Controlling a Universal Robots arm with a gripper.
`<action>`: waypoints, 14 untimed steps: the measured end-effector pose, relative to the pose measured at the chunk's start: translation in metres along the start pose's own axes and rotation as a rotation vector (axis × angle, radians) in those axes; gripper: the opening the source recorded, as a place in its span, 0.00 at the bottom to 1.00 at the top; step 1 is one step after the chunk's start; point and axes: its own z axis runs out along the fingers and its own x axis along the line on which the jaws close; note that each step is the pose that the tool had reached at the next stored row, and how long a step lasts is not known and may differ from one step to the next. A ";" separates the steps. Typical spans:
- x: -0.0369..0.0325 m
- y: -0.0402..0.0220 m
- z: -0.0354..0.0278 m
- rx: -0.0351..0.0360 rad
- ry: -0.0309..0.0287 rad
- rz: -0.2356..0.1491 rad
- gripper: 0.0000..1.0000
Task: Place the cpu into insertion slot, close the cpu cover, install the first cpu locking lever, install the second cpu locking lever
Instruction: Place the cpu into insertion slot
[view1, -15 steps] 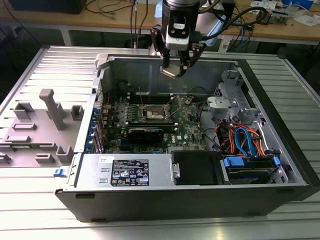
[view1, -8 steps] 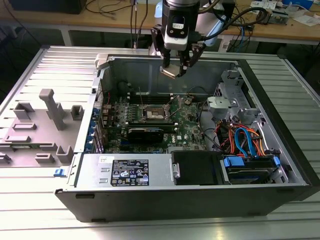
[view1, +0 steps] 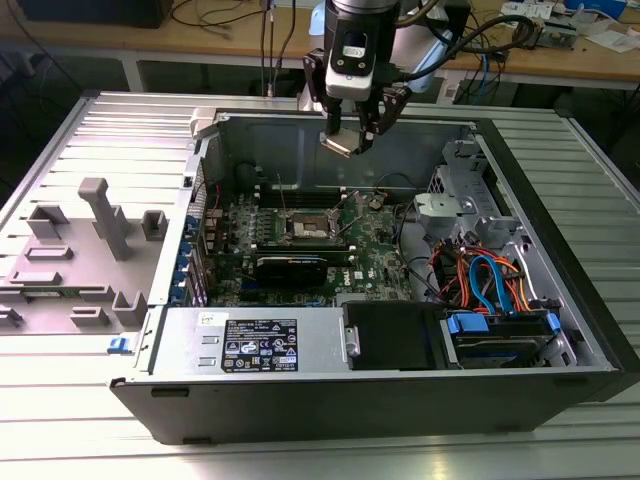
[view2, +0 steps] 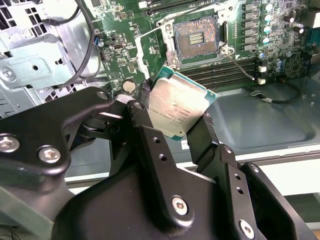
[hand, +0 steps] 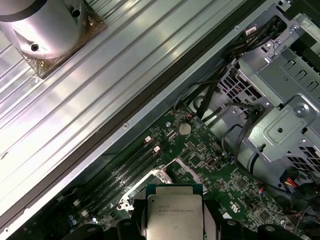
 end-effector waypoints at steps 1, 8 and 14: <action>0.0000 0.0000 0.0000 0.0000 -0.0001 0.000 0.54; 0.0000 0.0000 0.0000 0.0000 -0.0001 0.001 0.54; 0.0000 0.0000 0.0000 -0.0005 -0.0009 0.012 0.54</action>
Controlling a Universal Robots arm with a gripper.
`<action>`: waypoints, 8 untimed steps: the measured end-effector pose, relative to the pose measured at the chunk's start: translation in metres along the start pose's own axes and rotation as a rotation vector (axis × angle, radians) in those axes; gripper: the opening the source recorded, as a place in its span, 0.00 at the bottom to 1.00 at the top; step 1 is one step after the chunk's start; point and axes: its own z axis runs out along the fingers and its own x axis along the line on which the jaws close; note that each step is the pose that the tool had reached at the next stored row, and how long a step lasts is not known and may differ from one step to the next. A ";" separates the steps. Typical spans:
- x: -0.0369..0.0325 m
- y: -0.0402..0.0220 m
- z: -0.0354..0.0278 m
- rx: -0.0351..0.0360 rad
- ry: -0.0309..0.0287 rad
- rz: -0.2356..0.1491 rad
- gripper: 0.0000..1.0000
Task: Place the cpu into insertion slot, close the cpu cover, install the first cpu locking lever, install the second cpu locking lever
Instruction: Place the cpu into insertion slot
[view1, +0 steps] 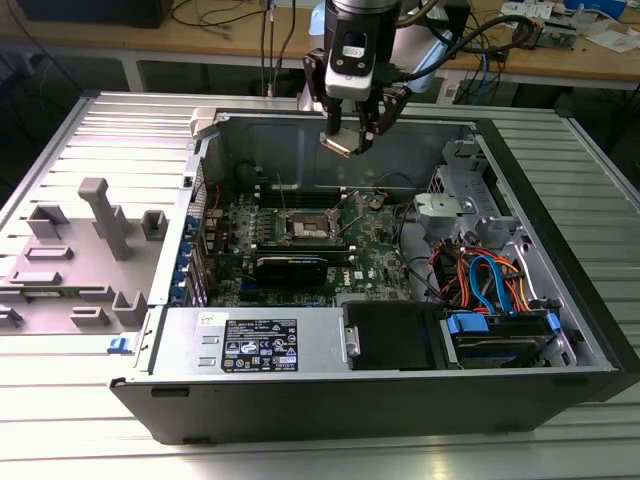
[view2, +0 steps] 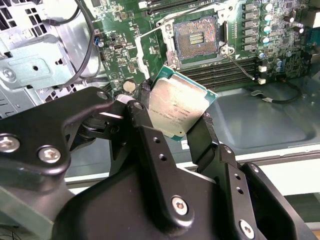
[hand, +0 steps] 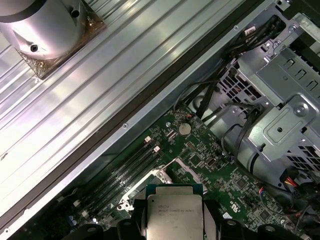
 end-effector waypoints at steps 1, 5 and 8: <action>0.0000 0.0000 0.0000 -0.0003 -0.0006 0.008 0.54; 0.0000 0.0000 0.0000 -0.0013 -0.0017 0.026 0.54; 0.0000 0.0000 0.0001 -0.0015 -0.0019 0.031 0.54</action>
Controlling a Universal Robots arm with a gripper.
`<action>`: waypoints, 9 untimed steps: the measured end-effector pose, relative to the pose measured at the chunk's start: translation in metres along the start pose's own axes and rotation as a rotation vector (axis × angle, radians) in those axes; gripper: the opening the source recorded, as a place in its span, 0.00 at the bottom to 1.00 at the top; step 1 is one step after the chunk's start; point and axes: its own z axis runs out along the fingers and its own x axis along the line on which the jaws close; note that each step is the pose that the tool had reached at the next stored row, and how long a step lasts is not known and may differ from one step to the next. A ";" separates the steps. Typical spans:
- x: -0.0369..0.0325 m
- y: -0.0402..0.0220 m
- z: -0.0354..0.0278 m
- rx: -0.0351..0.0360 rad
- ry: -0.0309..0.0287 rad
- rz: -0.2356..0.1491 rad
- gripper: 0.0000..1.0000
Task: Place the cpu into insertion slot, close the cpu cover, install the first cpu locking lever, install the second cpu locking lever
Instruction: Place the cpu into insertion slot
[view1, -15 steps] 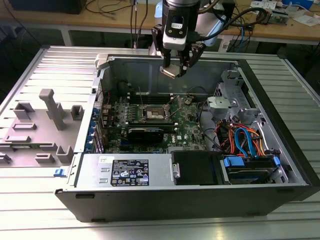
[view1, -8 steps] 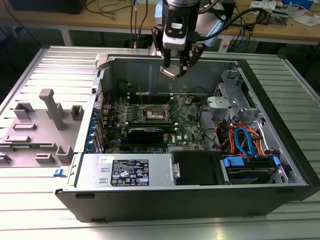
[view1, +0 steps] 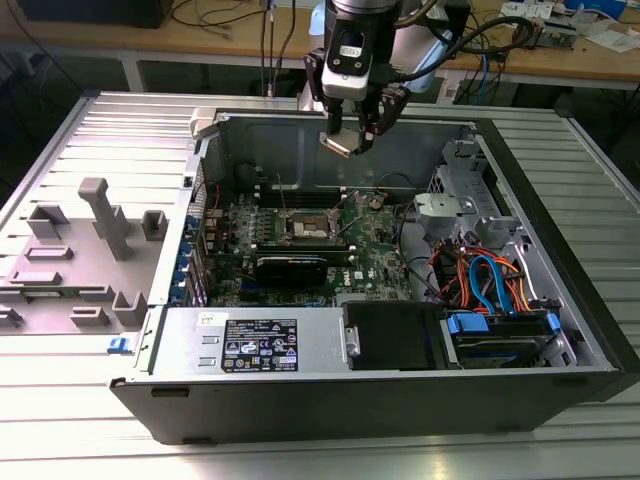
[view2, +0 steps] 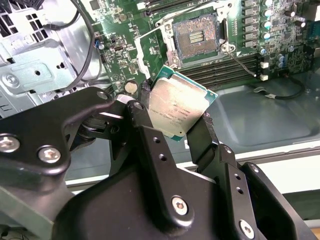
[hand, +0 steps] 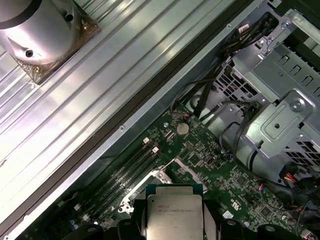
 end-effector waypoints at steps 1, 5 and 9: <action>0.0000 0.0000 0.0000 -0.0001 0.0000 0.001 0.54; 0.0000 0.0000 0.0000 -0.0005 0.0001 0.003 0.54; 0.0000 -0.0001 -0.0001 -0.0008 -0.0018 0.024 0.54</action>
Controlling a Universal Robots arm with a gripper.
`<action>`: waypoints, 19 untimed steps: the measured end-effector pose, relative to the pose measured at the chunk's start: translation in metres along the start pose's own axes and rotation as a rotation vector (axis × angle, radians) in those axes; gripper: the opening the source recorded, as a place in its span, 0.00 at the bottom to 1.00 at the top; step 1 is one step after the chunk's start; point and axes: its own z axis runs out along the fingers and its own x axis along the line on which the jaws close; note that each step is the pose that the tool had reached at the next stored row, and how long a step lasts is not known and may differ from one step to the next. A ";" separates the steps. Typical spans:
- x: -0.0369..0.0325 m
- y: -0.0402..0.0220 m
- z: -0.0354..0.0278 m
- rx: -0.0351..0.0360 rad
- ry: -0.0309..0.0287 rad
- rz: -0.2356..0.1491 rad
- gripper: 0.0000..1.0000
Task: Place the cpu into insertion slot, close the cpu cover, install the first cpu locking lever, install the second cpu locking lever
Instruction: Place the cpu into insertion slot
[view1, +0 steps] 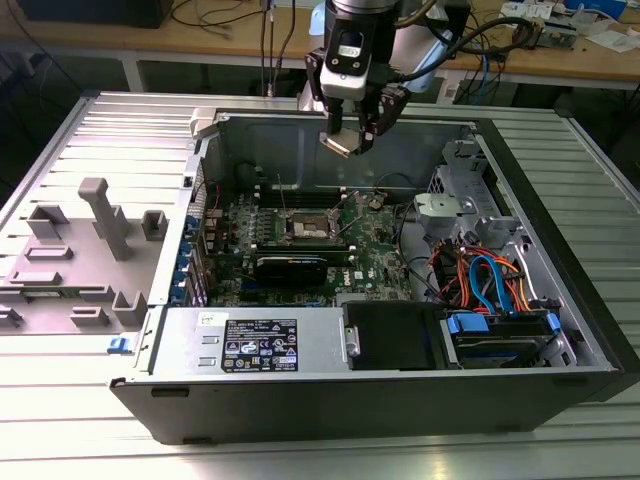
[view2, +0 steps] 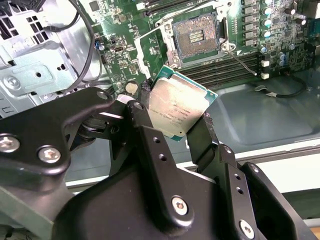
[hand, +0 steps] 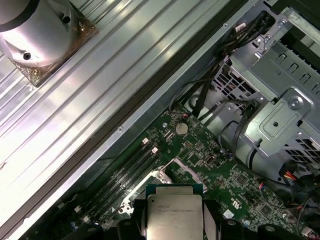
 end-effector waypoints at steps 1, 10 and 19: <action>0.0000 0.0000 0.0001 -0.0002 -0.0009 0.010 0.54; 0.0000 0.0000 0.0001 -0.0009 -0.0035 0.040 0.54; 0.0000 0.0000 0.0001 -0.0010 -0.0037 0.042 0.54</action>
